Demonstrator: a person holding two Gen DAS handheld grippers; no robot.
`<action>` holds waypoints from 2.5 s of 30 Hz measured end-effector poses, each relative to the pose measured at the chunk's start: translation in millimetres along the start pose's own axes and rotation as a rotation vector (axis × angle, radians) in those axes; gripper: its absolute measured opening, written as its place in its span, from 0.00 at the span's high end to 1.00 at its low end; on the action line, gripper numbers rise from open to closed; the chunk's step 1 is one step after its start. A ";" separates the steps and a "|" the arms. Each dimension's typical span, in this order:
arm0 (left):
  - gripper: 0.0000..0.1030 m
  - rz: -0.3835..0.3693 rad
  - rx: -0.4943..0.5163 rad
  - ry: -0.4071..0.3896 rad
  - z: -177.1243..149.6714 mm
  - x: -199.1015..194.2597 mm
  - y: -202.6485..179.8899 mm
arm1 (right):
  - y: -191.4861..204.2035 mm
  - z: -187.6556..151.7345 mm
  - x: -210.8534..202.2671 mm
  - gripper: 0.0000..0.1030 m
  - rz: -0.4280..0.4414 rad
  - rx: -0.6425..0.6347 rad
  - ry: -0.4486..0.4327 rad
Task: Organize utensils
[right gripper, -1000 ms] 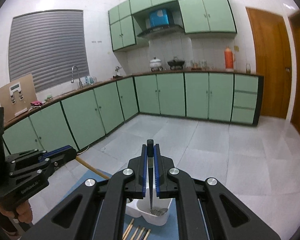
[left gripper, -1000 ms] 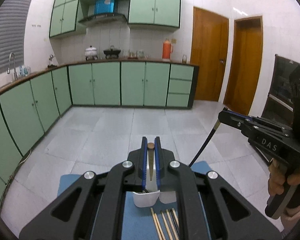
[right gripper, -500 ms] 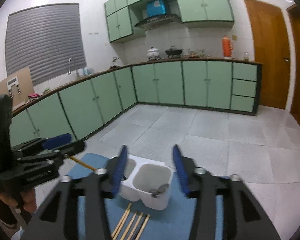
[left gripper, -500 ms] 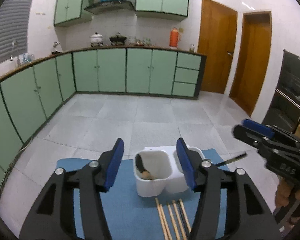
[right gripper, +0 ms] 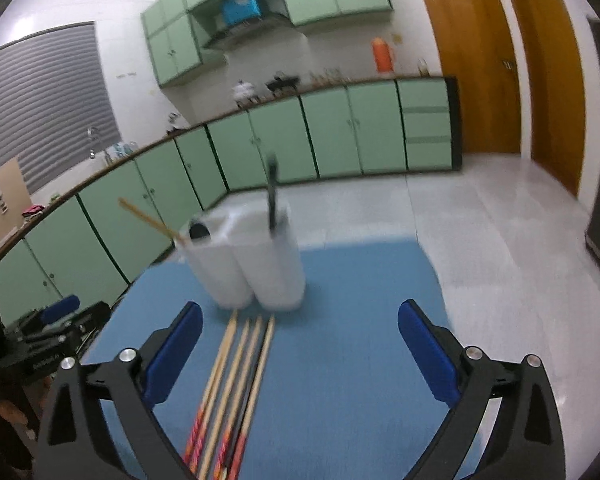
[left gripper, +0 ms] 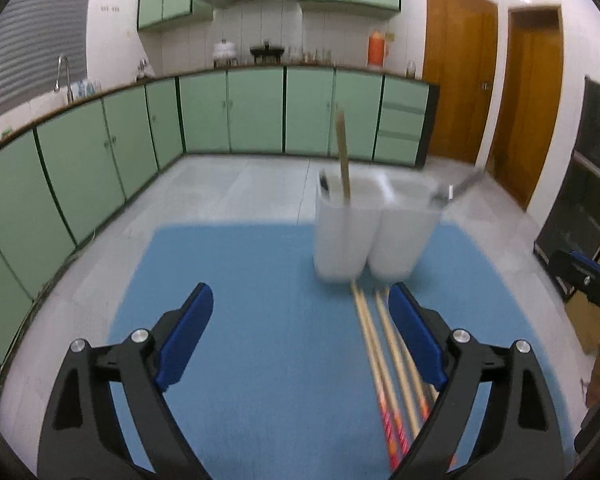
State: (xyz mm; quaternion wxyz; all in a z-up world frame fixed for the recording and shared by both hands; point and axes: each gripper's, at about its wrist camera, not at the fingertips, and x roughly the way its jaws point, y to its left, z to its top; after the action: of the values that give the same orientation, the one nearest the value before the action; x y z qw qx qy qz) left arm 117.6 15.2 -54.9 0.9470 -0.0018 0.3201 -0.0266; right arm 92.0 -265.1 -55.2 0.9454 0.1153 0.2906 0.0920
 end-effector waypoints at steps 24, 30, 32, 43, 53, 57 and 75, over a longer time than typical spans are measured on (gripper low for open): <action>0.17 -0.058 0.101 0.249 -99.1 43.2 -24.6 | -17.9 -78.5 3.6 0.16 -0.034 0.066 0.155; 0.18 -0.063 0.097 0.279 -100.3 53.8 -29.3 | -19.4 -79.5 6.9 0.16 -0.035 0.068 0.161; 0.19 -0.063 0.096 0.281 -99.9 55.5 -29.2 | -19.2 -80.0 8.0 0.16 -0.034 0.068 0.162; 0.56 -0.017 0.088 0.280 -97.7 48.1 -20.8 | -6.4 -86.1 14.0 0.31 0.002 0.044 0.192; 0.91 0.019 0.050 0.299 -101.0 39.6 -7.9 | 34.9 -104.7 36.8 0.66 0.095 -0.047 0.307; 0.93 0.051 0.036 0.292 -106.8 32.5 -4.9 | 42.2 -109.9 44.0 0.75 0.094 -0.066 0.339; 0.93 0.098 -0.008 0.295 -108.2 28.5 -1.3 | 55.7 -110.8 56.9 0.93 0.006 -0.154 0.364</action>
State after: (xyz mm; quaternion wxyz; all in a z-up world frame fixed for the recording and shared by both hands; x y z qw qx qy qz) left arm 74.6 13.9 -158.2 0.8899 0.0139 0.4554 0.0207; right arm 69.2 -179.9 -159.3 0.8829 0.0247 0.4487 0.1360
